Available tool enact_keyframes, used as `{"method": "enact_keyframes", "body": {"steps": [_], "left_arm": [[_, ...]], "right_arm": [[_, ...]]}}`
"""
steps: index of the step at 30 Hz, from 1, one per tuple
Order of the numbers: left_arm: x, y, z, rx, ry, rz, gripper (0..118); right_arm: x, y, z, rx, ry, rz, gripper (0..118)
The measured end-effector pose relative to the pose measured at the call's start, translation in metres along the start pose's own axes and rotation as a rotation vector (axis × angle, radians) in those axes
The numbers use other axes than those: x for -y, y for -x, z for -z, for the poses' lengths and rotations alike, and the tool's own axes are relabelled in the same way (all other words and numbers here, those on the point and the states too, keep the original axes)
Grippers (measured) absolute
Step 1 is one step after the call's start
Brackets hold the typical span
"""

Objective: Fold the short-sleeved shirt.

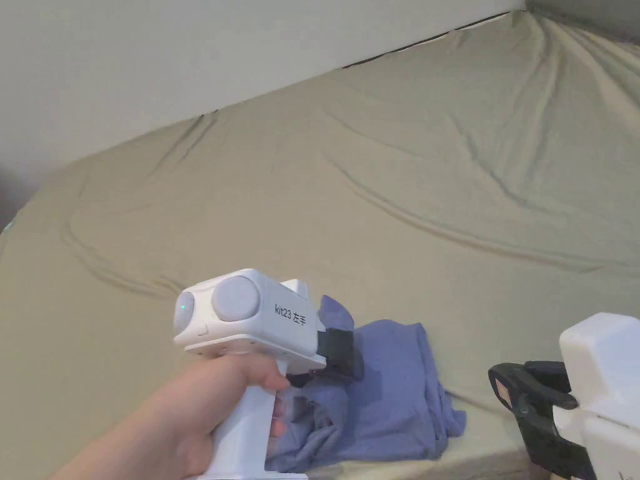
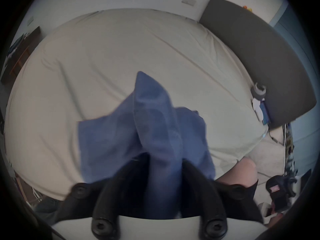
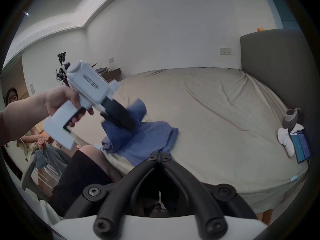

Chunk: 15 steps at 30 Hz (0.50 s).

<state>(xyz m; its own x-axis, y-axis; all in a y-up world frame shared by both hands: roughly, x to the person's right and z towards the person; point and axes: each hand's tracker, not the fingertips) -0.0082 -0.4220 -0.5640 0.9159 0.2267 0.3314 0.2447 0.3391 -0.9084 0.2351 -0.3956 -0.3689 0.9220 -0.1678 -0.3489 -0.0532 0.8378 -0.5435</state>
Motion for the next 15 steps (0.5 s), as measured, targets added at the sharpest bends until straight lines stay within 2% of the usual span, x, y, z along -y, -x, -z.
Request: {"method": "enact_keyframes", "body": {"steps": [1, 2, 4, 6, 7, 9, 10, 13, 15], "left_arm": [[0.004, -0.013, 0.003, 0.043, 0.015, 0.046, 62], [0.007, -0.024, 0.002, 0.086, 0.018, 0.078, 69], [0.011, -0.034, -0.011, 0.137, 0.012, 0.112, 69], [0.02, -0.033, -0.021, 0.119, -0.032, 0.145, 68], [0.024, -0.03, -0.026, 0.024, -0.069, 0.172, 56], [0.023, -0.017, -0.036, -0.09, -0.181, 0.171, 13], [0.022, -0.008, -0.035, -0.124, -0.207, 0.141, 3], [0.01, 0.017, -0.015, -0.202, -0.237, 0.017, 0], [0.01, 0.022, 0.009, -0.21, -0.165, -0.017, 0]], "right_arm": [[0.0, -0.005, -0.001, 0.011, -0.007, 0.018, 0], [0.0, -0.01, -0.001, 0.013, -0.006, 0.04, 0], [0.001, -0.017, -0.003, 0.01, -0.014, 0.064, 0], [0.001, -0.018, -0.003, 0.009, -0.012, 0.068, 0], [0.002, -0.017, -0.002, 0.005, -0.013, 0.066, 0], [0.004, -0.015, 0.0, 0.0, -0.012, 0.066, 0], [0.004, -0.015, 0.002, -0.01, -0.006, 0.066, 0], [0.006, -0.01, 0.007, -0.024, 0.006, 0.053, 0], [0.007, -0.008, 0.008, -0.023, 0.01, 0.041, 0]]}}
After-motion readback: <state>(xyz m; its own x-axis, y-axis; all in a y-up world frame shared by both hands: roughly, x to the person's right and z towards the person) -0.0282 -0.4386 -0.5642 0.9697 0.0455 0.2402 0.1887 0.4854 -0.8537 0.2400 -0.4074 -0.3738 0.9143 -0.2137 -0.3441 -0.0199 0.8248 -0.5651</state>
